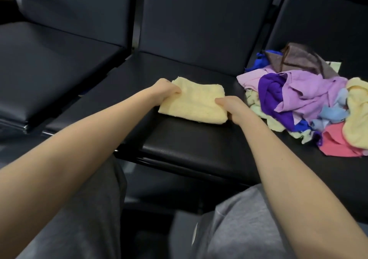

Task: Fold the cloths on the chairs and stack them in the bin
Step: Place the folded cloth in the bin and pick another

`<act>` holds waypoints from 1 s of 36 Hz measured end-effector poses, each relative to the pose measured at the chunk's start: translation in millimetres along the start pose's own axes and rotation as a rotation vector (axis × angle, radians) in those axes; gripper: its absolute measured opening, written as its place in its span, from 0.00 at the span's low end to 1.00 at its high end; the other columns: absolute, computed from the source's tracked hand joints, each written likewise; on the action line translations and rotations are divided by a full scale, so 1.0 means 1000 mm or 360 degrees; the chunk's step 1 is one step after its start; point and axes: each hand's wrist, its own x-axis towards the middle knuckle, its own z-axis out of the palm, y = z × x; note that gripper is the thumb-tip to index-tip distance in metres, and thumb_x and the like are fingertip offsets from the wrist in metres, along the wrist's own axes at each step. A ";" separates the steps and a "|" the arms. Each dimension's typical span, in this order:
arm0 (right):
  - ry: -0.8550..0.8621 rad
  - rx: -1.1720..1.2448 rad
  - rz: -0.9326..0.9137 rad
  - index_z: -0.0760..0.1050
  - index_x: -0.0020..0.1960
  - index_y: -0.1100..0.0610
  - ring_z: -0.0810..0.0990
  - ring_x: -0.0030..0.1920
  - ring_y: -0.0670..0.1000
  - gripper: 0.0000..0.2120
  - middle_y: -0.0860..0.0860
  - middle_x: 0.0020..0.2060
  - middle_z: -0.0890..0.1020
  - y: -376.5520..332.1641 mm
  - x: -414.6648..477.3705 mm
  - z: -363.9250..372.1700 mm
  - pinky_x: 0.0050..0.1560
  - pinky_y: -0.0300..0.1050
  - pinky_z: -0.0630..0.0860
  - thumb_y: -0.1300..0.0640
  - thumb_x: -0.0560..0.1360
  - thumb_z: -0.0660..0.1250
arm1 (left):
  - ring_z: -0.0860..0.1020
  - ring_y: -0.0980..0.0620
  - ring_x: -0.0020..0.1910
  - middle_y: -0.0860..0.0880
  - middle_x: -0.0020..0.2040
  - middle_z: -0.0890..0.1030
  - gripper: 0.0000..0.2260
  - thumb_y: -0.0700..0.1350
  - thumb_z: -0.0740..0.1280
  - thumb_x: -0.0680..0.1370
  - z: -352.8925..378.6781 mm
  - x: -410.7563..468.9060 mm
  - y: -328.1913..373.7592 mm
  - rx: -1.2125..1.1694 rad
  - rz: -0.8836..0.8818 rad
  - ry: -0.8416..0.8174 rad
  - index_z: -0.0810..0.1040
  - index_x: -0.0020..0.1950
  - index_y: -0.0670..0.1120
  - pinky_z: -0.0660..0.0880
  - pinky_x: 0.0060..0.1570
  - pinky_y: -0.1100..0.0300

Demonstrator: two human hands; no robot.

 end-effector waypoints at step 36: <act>0.0018 0.0422 0.0368 0.64 0.70 0.57 0.71 0.62 0.59 0.32 0.56 0.63 0.70 -0.001 -0.018 0.002 0.64 0.55 0.70 0.50 0.72 0.72 | 0.78 0.41 0.52 0.43 0.56 0.79 0.20 0.44 0.76 0.68 0.002 -0.031 0.010 -0.0524 -0.0552 -0.0294 0.76 0.58 0.46 0.75 0.35 0.48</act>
